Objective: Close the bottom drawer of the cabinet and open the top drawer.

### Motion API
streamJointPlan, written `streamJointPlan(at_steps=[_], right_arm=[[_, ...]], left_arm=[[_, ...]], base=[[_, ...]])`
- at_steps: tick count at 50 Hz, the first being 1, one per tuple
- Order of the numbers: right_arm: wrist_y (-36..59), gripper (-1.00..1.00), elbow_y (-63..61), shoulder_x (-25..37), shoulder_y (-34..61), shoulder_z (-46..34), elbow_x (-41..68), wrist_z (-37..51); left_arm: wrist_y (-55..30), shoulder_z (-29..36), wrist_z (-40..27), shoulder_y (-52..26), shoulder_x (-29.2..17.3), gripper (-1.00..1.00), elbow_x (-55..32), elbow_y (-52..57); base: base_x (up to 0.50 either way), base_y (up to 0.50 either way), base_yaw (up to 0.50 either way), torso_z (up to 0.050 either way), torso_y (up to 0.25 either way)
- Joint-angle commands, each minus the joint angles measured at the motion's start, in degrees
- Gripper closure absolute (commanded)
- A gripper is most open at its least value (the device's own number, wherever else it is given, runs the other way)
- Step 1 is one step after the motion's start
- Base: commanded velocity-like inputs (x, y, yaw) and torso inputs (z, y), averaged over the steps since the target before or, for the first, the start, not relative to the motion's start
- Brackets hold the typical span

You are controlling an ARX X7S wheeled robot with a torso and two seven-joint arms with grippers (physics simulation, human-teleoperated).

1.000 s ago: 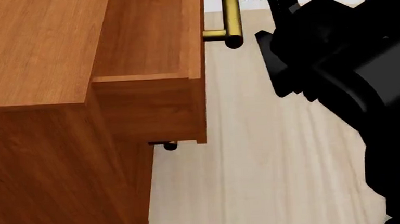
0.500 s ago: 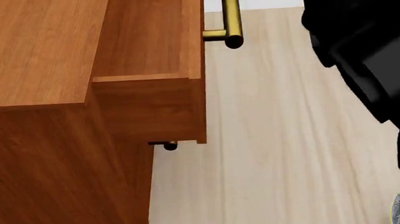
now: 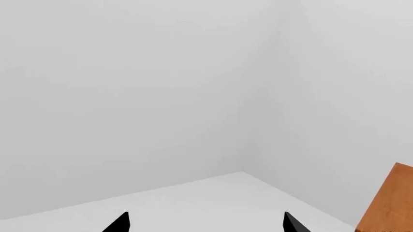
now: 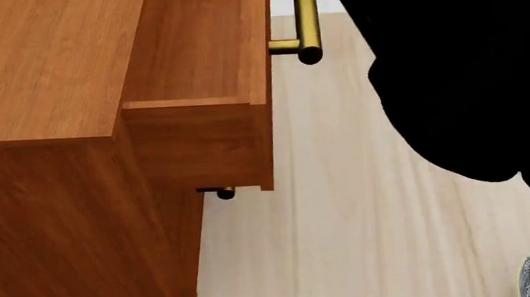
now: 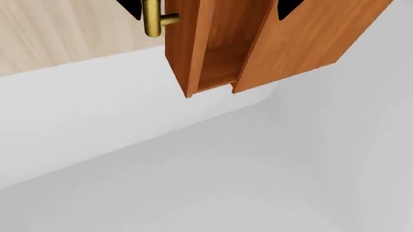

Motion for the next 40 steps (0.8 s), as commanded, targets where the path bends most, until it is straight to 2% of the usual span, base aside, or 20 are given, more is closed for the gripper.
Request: streamJointPlan(at_steps=[1, 27, 40], right_arm=[[5.2, -1.0, -0.9, -0.5, 3.2, -5.1, -0.5, -0.8], [14.5, -1.0, 14.3, -4.5, 9.0, -13.9, 3.9, -2.4], [16.2, -1.0, 18.7, -4.0, 8.0, -17.1, 4.7, 4.0]], left_arm=[[0.0, 0.0, -0.2, 0.1, -0.1, -1.0, -0.1, 0.1], [0.4, 0.0, -0.3, 0.1, -0.2, -1.0, -0.6, -0.1], [0.7, 0.0, -0.4, 0.3, -0.3, -1.0, -0.6, -0.2]], base=[[0.0, 0.0, 0.0, 0.0, 0.0], [0.0, 0.0, 0.0, 0.0, 0.0], [0.0, 0.0, 0.0, 0.0, 0.0]])
